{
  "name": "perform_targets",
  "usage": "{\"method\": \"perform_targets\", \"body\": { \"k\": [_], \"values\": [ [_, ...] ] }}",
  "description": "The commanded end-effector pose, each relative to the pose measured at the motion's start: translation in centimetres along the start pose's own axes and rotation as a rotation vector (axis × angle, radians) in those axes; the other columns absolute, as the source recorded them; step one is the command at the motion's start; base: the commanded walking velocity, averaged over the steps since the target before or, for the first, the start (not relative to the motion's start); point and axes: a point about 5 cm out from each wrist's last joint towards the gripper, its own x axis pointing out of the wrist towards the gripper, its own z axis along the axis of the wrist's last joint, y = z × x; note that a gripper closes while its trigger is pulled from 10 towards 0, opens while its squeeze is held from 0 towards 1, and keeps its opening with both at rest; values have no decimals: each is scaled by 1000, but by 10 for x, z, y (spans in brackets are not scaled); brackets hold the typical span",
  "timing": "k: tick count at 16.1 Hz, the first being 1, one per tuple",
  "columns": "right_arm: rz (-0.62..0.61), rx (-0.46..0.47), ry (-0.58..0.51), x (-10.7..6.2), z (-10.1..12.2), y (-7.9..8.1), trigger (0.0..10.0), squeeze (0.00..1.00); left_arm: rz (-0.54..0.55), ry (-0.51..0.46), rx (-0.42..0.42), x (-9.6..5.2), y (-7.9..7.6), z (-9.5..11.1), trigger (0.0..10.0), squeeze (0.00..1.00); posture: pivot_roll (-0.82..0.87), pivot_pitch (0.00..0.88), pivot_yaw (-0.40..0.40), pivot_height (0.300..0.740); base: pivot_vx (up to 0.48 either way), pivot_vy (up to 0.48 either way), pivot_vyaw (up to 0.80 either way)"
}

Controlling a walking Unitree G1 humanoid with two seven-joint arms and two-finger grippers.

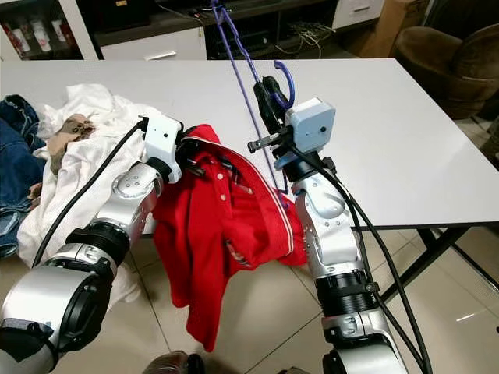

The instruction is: Hang hanger

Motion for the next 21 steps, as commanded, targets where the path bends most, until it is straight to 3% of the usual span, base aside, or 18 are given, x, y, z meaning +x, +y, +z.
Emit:
{"method": "perform_targets", "body": {
  "k": [1,21],
  "values": [
    [-16,8,-8,2,2,-3,10000,0,25,-45,-1,1,5,9,10000,0,-8,0,52,740,0,0,0],
    [-56,34,-24,8,3,-5,10000,0,25,-45,-3,1,3,8,10000,0,-8,0,52,740,0,0,0]
  ]
}}
